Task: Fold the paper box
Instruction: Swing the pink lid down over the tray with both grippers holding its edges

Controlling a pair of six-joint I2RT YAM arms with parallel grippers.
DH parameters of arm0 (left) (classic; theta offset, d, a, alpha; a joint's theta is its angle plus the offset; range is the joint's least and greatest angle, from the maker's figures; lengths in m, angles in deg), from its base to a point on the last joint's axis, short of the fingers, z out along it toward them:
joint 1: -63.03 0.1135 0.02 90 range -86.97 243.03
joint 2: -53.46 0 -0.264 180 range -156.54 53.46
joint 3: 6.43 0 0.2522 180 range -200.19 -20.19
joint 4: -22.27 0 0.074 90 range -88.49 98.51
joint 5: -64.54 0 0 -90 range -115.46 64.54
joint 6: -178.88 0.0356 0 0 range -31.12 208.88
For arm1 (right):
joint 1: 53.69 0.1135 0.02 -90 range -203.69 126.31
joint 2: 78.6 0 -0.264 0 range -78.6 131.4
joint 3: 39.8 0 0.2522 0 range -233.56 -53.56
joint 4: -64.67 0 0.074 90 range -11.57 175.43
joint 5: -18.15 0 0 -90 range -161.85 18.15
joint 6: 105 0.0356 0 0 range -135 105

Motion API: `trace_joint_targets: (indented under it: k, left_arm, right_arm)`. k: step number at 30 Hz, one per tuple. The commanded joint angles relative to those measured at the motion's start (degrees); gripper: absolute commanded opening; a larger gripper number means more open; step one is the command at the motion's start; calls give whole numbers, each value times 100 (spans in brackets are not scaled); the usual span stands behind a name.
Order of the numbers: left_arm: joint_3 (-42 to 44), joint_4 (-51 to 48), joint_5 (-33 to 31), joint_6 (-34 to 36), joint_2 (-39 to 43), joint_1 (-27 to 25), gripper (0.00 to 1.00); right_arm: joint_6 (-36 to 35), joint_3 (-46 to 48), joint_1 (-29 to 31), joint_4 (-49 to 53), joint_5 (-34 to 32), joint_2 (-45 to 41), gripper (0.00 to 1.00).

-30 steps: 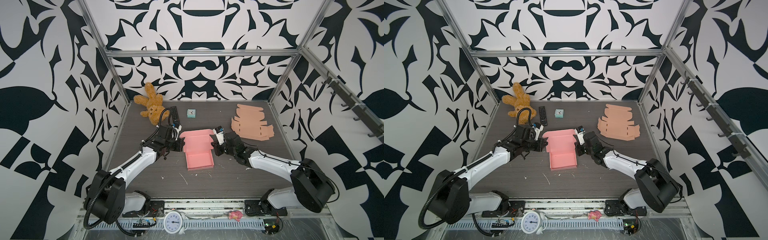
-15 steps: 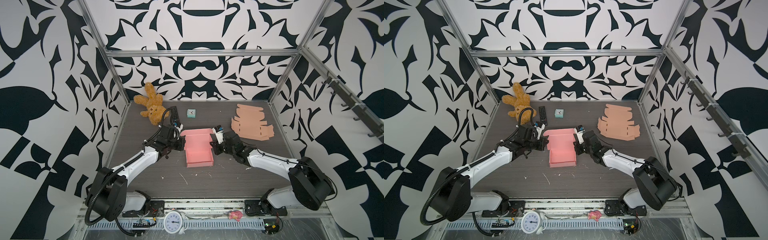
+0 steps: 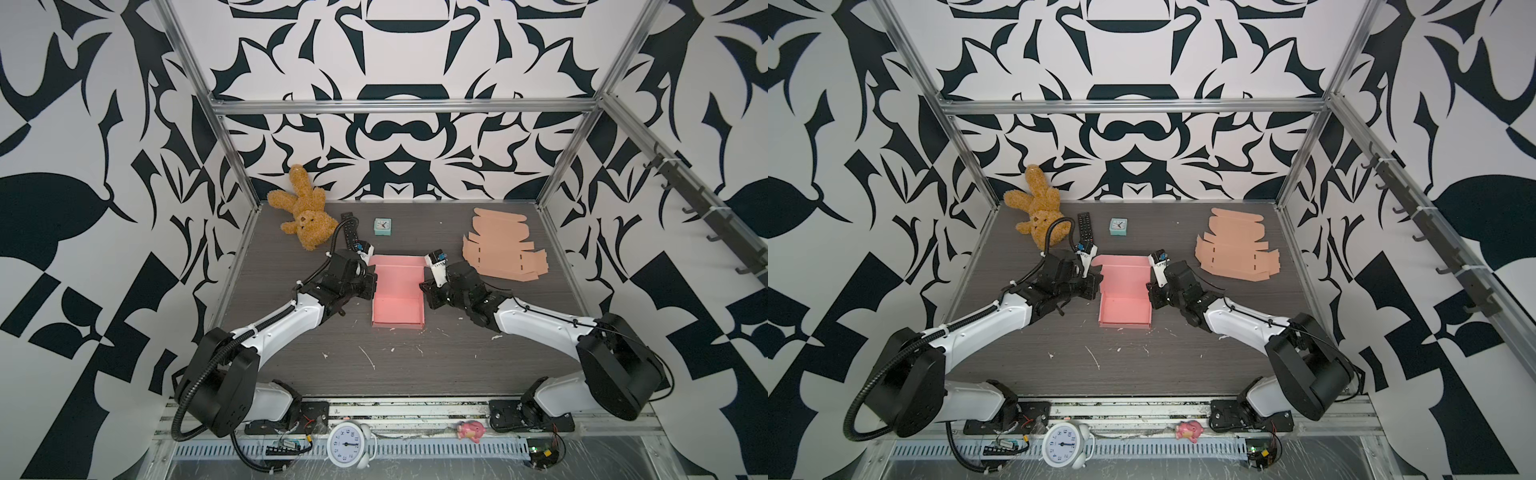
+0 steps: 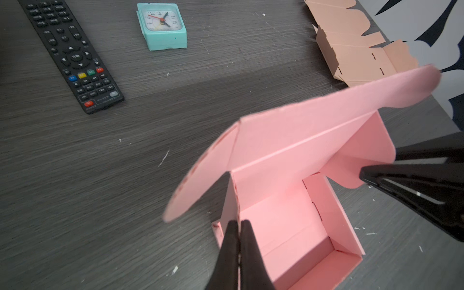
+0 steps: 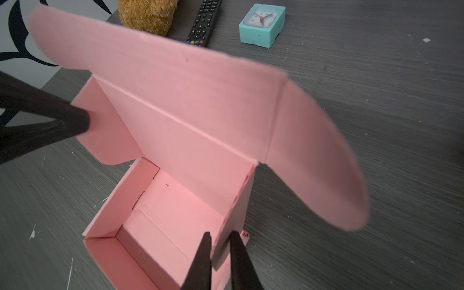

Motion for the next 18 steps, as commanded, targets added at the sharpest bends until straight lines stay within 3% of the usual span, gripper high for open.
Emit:
trace_joint_targets:
  k: [1,18]
  left_arm:
    - [180,481,-132,153,-104,-155,6]
    - [1072,2075,-1444,559,-259,-953,6]
  right_arm:
    - [9,-50,110,-156,-15,-239,16]
    - [-45,269,228,-147,-248,-517,15]
